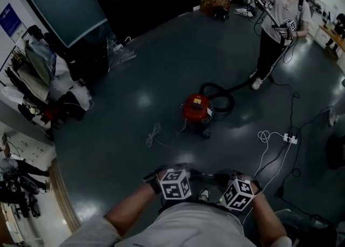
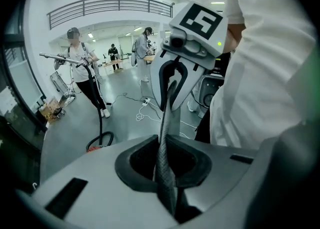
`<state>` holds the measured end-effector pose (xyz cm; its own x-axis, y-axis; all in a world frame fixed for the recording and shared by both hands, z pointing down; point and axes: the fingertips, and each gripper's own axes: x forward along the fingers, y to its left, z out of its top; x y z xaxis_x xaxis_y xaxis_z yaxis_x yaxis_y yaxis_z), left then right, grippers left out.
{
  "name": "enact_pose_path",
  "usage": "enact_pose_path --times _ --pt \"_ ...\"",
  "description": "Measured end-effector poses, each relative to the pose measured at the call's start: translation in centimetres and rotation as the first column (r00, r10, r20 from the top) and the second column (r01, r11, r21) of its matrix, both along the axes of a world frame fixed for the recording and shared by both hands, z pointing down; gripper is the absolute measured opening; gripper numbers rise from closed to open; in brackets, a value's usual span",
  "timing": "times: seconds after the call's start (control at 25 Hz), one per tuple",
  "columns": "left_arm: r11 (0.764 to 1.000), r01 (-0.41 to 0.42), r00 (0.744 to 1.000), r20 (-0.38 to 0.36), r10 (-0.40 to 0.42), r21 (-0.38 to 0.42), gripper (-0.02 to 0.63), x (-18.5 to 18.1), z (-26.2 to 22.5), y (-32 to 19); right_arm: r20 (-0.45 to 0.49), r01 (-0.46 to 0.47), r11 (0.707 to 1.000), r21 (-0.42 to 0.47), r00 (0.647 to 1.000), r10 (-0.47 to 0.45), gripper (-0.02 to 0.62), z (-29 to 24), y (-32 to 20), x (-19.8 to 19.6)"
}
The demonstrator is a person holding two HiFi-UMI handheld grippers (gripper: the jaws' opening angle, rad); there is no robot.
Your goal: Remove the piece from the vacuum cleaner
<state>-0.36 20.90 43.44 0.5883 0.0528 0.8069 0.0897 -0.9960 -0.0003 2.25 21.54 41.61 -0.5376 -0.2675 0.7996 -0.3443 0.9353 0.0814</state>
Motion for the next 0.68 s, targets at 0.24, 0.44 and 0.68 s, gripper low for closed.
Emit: enact_pose_path --times 0.24,0.44,0.68 --pt "1.0 -0.014 1.0 0.018 0.014 0.002 0.037 0.4 -0.4 1.2 0.016 0.011 1.0 -0.003 1.0 -0.011 0.043 -0.4 1.2 0.5" --pt "1.0 -0.009 1.0 0.016 0.009 -0.008 0.037 0.8 -0.4 1.4 0.018 0.015 1.0 -0.007 1.0 -0.015 0.041 -0.4 1.4 0.8" --pt "1.0 -0.009 1.0 0.012 0.01 -0.008 0.037 1.6 -0.3 1.3 0.014 0.01 1.0 -0.01 1.0 -0.01 0.041 -0.2 1.4 1.6"
